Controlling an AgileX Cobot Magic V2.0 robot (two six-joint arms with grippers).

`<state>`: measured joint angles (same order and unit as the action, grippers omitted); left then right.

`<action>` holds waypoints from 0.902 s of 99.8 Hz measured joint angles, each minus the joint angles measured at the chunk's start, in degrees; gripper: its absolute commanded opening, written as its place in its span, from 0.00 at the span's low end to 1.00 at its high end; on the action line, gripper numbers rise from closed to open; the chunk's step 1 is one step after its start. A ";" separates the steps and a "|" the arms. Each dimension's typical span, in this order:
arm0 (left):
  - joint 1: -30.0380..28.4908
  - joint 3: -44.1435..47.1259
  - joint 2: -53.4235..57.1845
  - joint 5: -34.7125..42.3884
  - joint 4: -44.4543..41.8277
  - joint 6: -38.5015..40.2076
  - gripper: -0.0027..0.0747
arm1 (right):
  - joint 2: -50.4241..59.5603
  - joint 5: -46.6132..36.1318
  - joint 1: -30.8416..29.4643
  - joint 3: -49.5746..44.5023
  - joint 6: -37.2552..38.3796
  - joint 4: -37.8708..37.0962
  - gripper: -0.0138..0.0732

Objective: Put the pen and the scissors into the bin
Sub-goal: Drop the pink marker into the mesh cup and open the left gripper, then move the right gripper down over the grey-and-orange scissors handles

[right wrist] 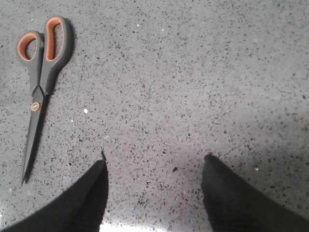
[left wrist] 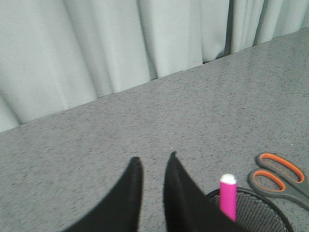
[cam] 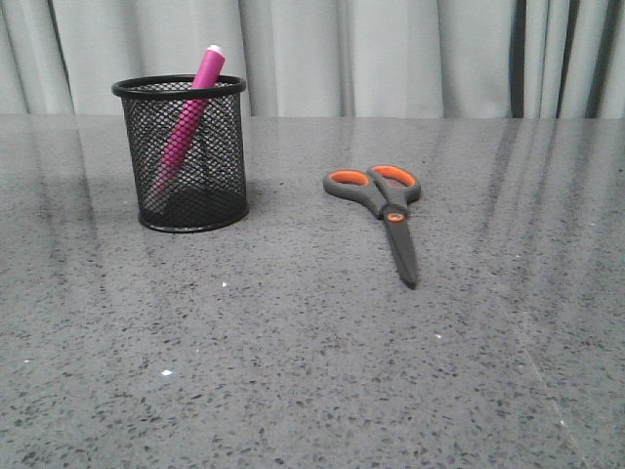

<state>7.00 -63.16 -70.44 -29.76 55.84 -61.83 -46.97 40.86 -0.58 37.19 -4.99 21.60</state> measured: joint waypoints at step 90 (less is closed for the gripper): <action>-6.26 27.99 24.13 19.66 4.80 0.21 0.01 | -8.54 0.92 11.52 7.08 -13.70 9.29 0.60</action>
<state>0.74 -35.17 -46.31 -10.09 60.64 -61.61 -55.51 41.78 10.94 44.26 -18.69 30.89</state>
